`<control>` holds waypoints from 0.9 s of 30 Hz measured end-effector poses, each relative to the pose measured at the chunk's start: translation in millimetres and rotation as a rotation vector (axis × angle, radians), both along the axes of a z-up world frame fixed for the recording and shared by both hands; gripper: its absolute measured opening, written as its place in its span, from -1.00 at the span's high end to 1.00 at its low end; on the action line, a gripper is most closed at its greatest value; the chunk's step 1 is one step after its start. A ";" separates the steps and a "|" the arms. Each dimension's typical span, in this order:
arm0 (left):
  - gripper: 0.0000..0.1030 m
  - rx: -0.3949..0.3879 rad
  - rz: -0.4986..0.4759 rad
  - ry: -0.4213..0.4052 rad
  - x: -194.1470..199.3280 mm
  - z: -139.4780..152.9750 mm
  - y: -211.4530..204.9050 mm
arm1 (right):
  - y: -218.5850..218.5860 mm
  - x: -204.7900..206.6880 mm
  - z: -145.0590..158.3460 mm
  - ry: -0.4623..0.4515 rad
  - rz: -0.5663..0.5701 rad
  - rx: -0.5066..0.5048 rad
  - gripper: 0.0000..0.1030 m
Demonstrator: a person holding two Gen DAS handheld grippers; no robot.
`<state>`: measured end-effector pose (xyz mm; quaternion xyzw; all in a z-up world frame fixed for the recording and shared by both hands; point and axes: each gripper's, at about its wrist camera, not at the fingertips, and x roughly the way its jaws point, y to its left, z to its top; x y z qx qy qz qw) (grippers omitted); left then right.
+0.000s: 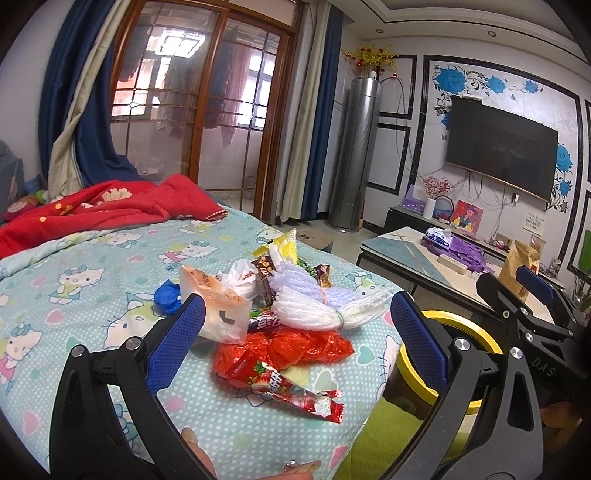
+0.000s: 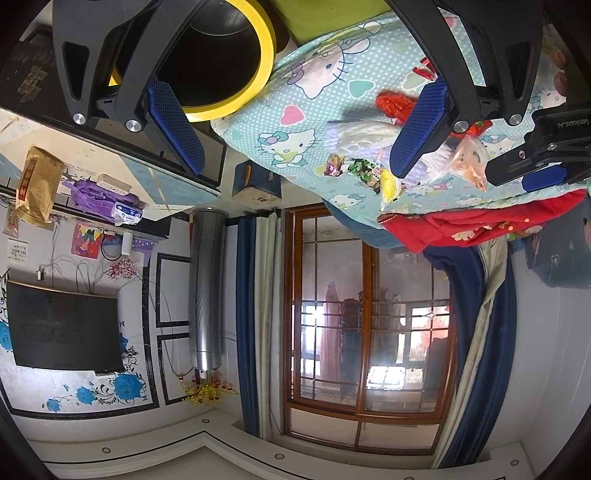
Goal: Collect trash
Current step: 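Grasp the red candy wrapper with the left tool while the right tool grasps the white mesh netting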
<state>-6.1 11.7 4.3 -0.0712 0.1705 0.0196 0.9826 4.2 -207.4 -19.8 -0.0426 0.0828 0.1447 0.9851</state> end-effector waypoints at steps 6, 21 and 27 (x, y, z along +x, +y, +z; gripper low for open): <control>-0.79 -0.022 0.057 0.032 0.2 -0.6 13.8 | 21.5 -1.2 0.4 0.005 0.089 -0.054 -0.89; -0.79 -0.146 0.056 0.247 12.7 -33.8 31.2 | 28.2 42.8 -1.8 0.168 0.111 -0.030 -0.89; -0.79 -0.177 0.044 0.340 26.8 -48.4 27.5 | 29.6 66.5 -10.0 0.255 0.125 -0.040 -0.89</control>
